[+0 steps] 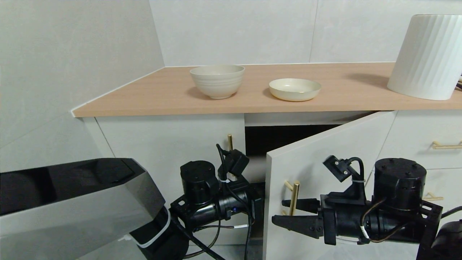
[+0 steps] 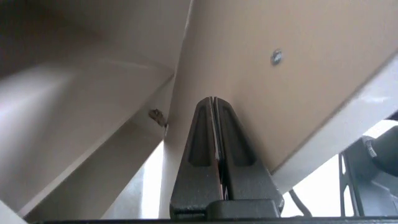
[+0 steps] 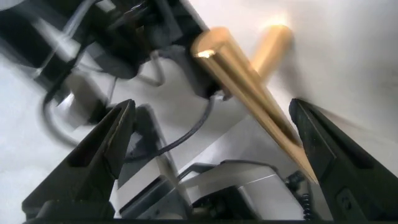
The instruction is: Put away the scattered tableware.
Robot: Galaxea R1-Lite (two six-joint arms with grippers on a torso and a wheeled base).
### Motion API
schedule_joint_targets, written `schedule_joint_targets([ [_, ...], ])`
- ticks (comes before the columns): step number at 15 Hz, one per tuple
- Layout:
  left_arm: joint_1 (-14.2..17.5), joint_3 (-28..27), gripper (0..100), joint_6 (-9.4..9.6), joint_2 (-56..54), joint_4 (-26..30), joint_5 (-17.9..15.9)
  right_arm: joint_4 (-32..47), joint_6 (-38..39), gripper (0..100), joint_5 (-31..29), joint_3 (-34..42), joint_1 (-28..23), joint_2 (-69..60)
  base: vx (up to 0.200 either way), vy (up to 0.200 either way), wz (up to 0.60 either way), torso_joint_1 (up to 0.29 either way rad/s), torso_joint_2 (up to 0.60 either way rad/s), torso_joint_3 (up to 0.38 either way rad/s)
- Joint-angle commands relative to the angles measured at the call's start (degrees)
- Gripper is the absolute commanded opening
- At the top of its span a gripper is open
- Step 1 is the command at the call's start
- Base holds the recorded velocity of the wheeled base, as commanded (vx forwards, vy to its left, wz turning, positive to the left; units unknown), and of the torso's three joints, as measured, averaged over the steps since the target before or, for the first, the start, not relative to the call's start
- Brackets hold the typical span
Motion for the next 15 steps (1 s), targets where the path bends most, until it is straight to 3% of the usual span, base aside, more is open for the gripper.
schedule_joint_targets([
  [1,-0.6,-0.8,0,-0.10,-0.2,0.4,0.0,-0.8,-0.1,100,-3.6,0.6,-0.6,-0.5,0.000,0.000,0.00,0.000,0.00,0.000],
  [6,-0.9,-0.9,0,-0.10,-0.1,0.6,0.0,-0.8,-0.1,100,-6.3,9.2,-6.2,-10.3,0.000,0.000,0.00,0.000,0.00,0.000],
  [9,-0.9,-0.8,0,-0.18,-0.3,0.7,0.0,-0.8,-0.9,100,-7.2,14.6,-6.3,-15.7,0.000,0.000,0.00,0.000,0.00,0.000],
  [13,-0.9,-0.9,0,-0.27,-0.6,1.5,0.0,0.7,-9.9,100,-7.3,17.2,-12.6,-20.0,0.000,0.000,0.00,0.000,0.00,0.000],
  [15,-0.9,-0.8,0,-0.27,-0.7,1.5,0.0,3.2,-12.2,100,-7.3,17.6,-13.1,-20.0,0.000,0.000,0.00,0.000,0.00,0.000],
])
